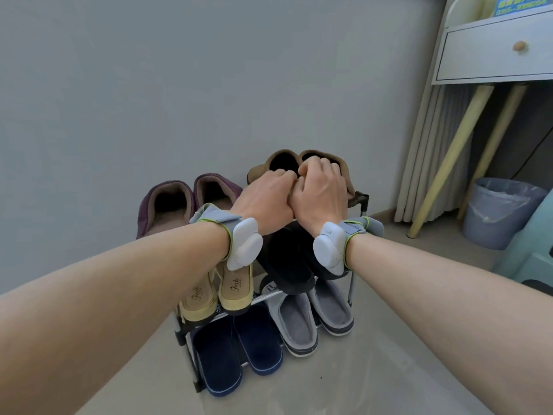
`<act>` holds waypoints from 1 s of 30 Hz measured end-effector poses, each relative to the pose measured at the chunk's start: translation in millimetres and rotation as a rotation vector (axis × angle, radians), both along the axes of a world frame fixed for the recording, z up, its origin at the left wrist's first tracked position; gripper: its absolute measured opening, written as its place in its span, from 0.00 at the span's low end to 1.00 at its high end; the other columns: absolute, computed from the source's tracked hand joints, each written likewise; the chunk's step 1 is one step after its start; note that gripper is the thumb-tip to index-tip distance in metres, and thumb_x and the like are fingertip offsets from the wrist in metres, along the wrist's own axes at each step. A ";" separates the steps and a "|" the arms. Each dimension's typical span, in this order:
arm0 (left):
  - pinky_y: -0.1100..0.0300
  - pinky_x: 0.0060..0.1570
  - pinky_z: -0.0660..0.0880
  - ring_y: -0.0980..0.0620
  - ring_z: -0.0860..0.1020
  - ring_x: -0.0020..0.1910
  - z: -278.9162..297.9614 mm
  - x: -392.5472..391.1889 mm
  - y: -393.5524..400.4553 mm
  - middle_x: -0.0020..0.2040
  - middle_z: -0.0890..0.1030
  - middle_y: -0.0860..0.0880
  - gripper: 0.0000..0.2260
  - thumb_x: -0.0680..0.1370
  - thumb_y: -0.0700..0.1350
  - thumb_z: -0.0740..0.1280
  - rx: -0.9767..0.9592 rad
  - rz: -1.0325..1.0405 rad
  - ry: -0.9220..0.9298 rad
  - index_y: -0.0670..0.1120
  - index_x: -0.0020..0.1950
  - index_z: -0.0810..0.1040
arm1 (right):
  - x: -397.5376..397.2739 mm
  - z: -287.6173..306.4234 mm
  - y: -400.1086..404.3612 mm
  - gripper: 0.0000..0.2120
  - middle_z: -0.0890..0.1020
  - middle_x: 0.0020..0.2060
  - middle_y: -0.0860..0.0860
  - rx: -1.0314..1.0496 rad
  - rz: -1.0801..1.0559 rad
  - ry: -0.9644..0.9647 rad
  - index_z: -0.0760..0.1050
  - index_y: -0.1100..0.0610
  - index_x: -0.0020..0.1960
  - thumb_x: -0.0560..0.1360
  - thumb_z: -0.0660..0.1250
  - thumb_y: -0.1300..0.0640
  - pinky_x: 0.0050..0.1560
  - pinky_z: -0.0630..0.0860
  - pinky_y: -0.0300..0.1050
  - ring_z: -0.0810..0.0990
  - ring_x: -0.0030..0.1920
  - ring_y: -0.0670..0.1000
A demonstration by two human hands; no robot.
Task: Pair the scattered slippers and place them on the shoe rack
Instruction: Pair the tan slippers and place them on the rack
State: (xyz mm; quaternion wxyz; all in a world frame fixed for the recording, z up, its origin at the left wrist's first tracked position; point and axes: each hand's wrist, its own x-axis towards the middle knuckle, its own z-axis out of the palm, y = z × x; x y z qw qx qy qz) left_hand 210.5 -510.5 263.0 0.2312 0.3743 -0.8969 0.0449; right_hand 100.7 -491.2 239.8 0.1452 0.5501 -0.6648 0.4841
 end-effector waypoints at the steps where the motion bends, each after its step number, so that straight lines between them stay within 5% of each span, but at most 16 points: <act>1: 0.50 0.47 0.74 0.47 0.73 0.49 1.3 9.3 2.8 0.47 0.75 0.48 0.07 0.72 0.39 0.62 -0.026 0.032 0.020 0.44 0.50 0.72 | 10.6 2.8 1.4 0.08 0.78 0.48 0.54 0.004 0.037 -0.011 0.73 0.59 0.49 0.73 0.59 0.61 0.51 0.69 0.52 0.73 0.52 0.58; 7: 0.53 0.46 0.73 0.45 0.74 0.50 0.3 74.1 8.6 0.48 0.77 0.47 0.07 0.73 0.43 0.63 -0.238 0.363 0.084 0.45 0.50 0.74 | 63.4 5.6 4.3 0.07 0.76 0.51 0.55 0.221 0.276 -0.085 0.73 0.59 0.51 0.75 0.62 0.58 0.52 0.74 0.53 0.77 0.51 0.58; 12: 0.47 0.56 0.72 0.41 0.71 0.59 -5.6 111.8 11.2 0.55 0.75 0.43 0.15 0.72 0.53 0.65 -0.005 0.588 0.023 0.46 0.53 0.76 | 93.5 -3.7 3.6 0.17 0.71 0.55 0.54 0.363 0.323 0.021 0.71 0.55 0.57 0.73 0.66 0.46 0.55 0.74 0.51 0.73 0.57 0.58; 18: 0.54 0.45 0.69 0.45 0.73 0.48 -13.3 124.9 7.0 0.50 0.76 0.46 0.07 0.70 0.38 0.62 0.152 0.450 0.168 0.41 0.47 0.73 | 101.8 -13.7 8.6 0.21 0.67 0.62 0.54 0.377 0.293 0.262 0.73 0.49 0.58 0.74 0.60 0.37 0.59 0.70 0.51 0.69 0.60 0.60; 21: 0.51 0.52 0.74 0.44 0.76 0.53 -20.5 128.0 0.9 0.54 0.79 0.45 0.14 0.70 0.35 0.62 0.128 0.422 0.203 0.41 0.53 0.78 | 94.7 -15.4 11.2 0.24 0.65 0.65 0.54 0.424 0.308 0.301 0.75 0.51 0.56 0.73 0.59 0.33 0.62 0.69 0.52 0.68 0.62 0.59; 25: 0.50 0.59 0.72 0.44 0.75 0.60 -28.2 126.7 -4.1 0.60 0.78 0.46 0.17 0.74 0.36 0.64 0.094 0.367 0.206 0.42 0.61 0.78 | 87.2 -14.5 12.6 0.23 0.60 0.70 0.55 0.509 0.366 0.210 0.73 0.54 0.60 0.75 0.60 0.38 0.64 0.68 0.52 0.67 0.68 0.60; 30: 0.51 0.54 0.74 0.45 0.75 0.54 -32.1 118.8 -5.8 0.57 0.77 0.46 0.13 0.74 0.36 0.63 0.084 0.342 0.187 0.42 0.58 0.77 | 86.2 -13.2 13.8 0.21 0.60 0.72 0.56 0.533 0.347 0.190 0.71 0.57 0.63 0.77 0.59 0.44 0.59 0.69 0.50 0.71 0.65 0.61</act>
